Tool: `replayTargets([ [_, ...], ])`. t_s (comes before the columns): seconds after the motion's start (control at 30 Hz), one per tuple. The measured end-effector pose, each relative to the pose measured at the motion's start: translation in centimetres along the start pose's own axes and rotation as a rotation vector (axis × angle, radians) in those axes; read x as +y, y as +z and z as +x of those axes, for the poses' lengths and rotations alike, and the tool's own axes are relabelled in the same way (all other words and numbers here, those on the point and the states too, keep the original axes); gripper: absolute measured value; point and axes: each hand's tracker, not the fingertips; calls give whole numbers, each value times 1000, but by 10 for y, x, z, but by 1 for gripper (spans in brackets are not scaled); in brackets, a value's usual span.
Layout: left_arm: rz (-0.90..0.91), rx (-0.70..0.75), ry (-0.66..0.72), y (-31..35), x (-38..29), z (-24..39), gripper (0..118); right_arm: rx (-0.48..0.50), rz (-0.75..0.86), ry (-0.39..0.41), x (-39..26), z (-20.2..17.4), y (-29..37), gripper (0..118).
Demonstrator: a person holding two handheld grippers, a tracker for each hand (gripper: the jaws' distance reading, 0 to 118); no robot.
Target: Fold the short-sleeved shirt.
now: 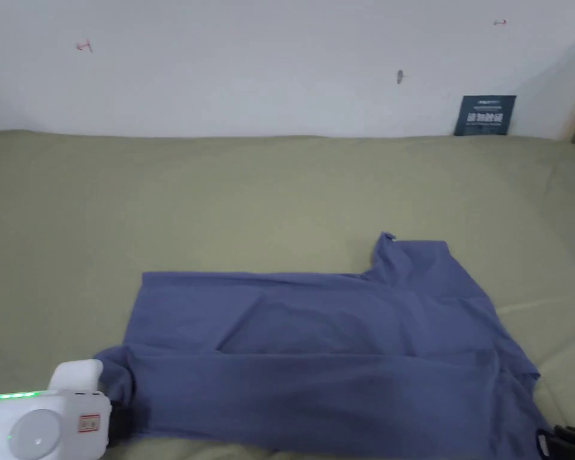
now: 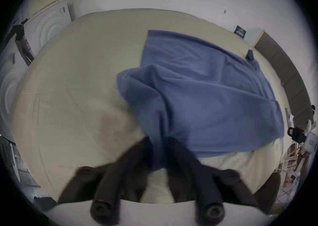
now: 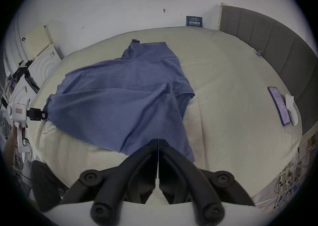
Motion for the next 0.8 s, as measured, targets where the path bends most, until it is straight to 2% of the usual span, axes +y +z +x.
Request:
replayTargets([
  [0.03, -7, -21, 3, 0, 0, 3, 9, 1, -5, -15, 1, 1, 0, 37],
  [0.07, -11, 8, -12, 1, -1, 5, 9, 16, -10, -40, 2, 1, -1, 76],
  [0.1, -9, 30, -38, 0, -1, 7, 9, 10, -10, -47, 3, 1, -3, 97],
  [0.17, -13, 24, -25, -2, 1, 5, 9, 78, -14, -54, 4, 3, -8, 97],
  [0.23, -12, 8, 13, -1, 3, 1, 9, 40, -40, -60, 7, 0, -14, 97],
  [0.33, -12, 0, 16, 1, 3, -2, 9, 53, -75, -50, 9, 2, -28, 96],
  [0.43, -14, -1, 10, 2, 4, 0, 9, 57, -107, -29, 7, 3, -41, 93],
  [0.47, -13, 0, 10, 2, 3, -2, 9, 53, -110, -16, 7, 3, -40, 74],
  [0.5, -12, 0, 3, 4, 3, -1, 9, 26, -85, 1, 7, 0, -35, 27],
  [0.53, -11, -1, -1, 6, 3, -1, 9, 24, -64, -13, 5, 0, -33, 4],
  [0.57, -10, 0, -3, 8, 3, -1, 9, 65, -72, -56, 8, 3, -31, 4],
  [0.6, -8, 1, -5, 12, 2, -3, 9, 76, -71, -60, 8, 4, -25, 4],
  [0.73, 11, 9, -21, 28, 0, -4, 9, 45, -40, -5, 8, -1, -6, 3],
  [0.8, 19, 10, -26, 39, -5, -5, 9, 48, -20, -4, 5, -4, 12, 3],
])
